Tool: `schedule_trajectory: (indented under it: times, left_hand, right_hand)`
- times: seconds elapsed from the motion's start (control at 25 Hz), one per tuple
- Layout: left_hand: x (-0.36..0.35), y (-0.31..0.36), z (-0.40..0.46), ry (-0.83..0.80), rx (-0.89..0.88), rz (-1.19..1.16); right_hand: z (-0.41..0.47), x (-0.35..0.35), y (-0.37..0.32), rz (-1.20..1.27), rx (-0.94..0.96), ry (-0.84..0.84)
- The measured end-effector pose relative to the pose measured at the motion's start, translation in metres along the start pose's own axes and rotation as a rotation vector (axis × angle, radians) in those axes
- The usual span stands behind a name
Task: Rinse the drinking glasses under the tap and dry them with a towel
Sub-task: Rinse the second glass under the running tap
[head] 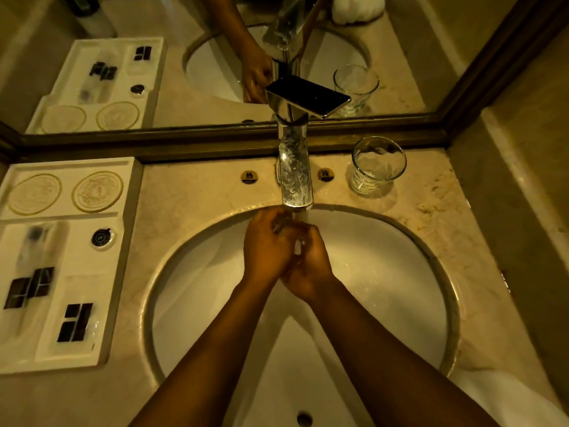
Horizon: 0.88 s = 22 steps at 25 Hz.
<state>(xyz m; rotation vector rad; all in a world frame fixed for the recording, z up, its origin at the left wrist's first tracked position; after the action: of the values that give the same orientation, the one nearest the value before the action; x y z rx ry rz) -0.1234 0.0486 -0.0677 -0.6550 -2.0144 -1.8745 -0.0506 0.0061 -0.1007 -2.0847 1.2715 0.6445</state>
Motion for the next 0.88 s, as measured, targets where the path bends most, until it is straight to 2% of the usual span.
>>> schedule_trajectory:
  times: [0.08,0.16,0.24,0.28,0.36,0.4,0.48,0.52,0.56,0.64,0.72,0.8,0.88]
  left_hand:
    - [-0.005,-0.001,0.002,0.001,0.219,-0.15]
    - [-0.01,-0.002,0.006,-0.064,0.437,-0.314]
    - [-0.014,-0.001,0.01,-0.249,0.683,-0.521]
    - [-0.016,0.0,0.01,-0.347,0.791,-0.664]
    - [-0.016,0.003,0.009,-0.376,0.915,-0.884]
    - [-0.019,0.002,0.011,-0.354,0.9,-0.901]
    - [-0.022,0.003,0.01,-0.257,0.771,-0.835]
    - [-0.021,0.007,0.005,-0.195,0.693,-0.776]
    - [-0.019,0.012,0.001,-0.144,0.607,-0.72]
    - [-0.015,0.019,-0.005,-0.112,0.453,-0.672]
    - [-0.011,0.021,-0.004,-0.121,0.368,-0.624]
    - [-0.006,0.017,0.003,-0.134,0.382,-0.593]
    - [-0.003,0.01,0.008,-0.147,0.435,-0.604]
  right_hand:
    - [0.001,0.005,-0.006,-0.21,0.249,0.052]
    - [-0.009,0.003,-0.017,-0.529,0.522,0.14]
    - [-0.02,0.001,-0.03,-0.837,0.762,0.182]
    - [-0.025,0.0,-0.033,-0.936,0.856,0.15]
    - [-0.029,-0.001,-0.036,-1.03,0.968,0.067]
    - [-0.029,-0.001,-0.037,-1.029,0.985,0.066]
    - [-0.03,-0.002,-0.04,-0.987,0.967,0.16]
    - [-0.028,0.0,-0.041,-0.907,0.897,0.221]
    - [-0.022,0.004,-0.04,-0.744,0.767,0.246]
    - [-0.012,0.01,-0.03,-0.314,0.398,0.161]
    - [-0.009,0.016,-0.018,-0.074,0.142,0.089]
    - [-0.012,0.015,-0.011,-0.05,0.052,0.045]
    - [-0.012,0.012,-0.011,-0.127,0.09,0.05]
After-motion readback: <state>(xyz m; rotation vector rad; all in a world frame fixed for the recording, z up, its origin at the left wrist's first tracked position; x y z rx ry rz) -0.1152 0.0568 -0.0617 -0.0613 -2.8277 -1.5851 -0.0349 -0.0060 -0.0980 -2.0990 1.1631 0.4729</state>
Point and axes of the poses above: each hand's wrist, its own z-axis towards the middle knuckle, its own x-axis out of the back of the hand, y = z × x, the point moved 3 cm from there along z, towards the middle knuckle, and after that the axes turned 2 degrees about z, right-handed, at the moved point
